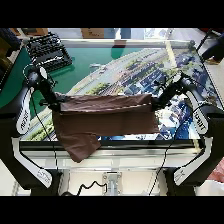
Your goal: Fold the shirts.
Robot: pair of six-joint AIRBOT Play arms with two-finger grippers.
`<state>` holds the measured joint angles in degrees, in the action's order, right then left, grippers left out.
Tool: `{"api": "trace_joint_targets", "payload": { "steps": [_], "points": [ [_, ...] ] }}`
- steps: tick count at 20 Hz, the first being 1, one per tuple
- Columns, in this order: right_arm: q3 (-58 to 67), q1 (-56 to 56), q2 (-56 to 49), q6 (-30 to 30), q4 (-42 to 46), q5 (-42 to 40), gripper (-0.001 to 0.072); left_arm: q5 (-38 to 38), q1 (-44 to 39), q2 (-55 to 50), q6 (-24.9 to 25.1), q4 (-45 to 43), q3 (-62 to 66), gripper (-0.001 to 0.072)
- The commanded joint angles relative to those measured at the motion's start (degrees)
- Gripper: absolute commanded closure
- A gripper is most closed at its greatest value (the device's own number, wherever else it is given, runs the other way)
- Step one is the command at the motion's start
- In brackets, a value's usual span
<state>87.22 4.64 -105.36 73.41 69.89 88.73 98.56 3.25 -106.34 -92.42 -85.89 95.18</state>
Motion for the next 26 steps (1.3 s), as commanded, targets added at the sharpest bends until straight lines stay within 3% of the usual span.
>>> {"api": "trace_joint_targets", "payload": {
  "steps": [1, 2, 10, 13, 16, 18, 21, 26],
  "points": [
    [-0.3, 0.0, 0.0, 0.5, 1.1, -1.2, 0.0293, -0.8, 0.0, -0.2, 3.0, 2.0, -0.1, 0.0139],
    [-0.3, 0.0, 0.0, 0.8, 1.1, -1.0, 0.0282, -1.0, 0.0, -0.2, 3.1, 3.1, -0.1, 0.0005],
    [-0.3, 0.0, 0.7, 3.3, 6.1, 8.3, 0.0283, 2.7, 0.0, -0.1, 2.9, 3.8, -0.1, 0.0006],
    [-0.3, 0.0, 4.5, 4.1, 13.7, 3.3, 0.0283, 3.0, 0.0, 1.0, 2.8, 3.2, -0.1, 0.0006],
    [-0.3, 0.0, 9.3, 3.2, 17.7, -0.8, 0.0271, -2.0, 1.0, 4.6, 2.4, 1.5, 0.0, 0.0006],
    [-0.3, 0.0, 11.5, 3.3, 19.5, -1.1, 0.0271, -4.6, 2.4, 8.6, 2.4, 0.5, 0.0, 0.0006],
    [-0.3, 0.4, 13.3, 3.5, 24.7, 0.8, 0.0271, -2.4, 5.9, 15.2, 2.3, -1.2, -0.1, 0.0006],
    [-4.0, 8.3, 16.4, 3.3, 14.9, 4.4, 0.0271, 0.3, 15.3, 22.7, 2.2, 9.1, -2.9, 0.0006]
  ]
}}
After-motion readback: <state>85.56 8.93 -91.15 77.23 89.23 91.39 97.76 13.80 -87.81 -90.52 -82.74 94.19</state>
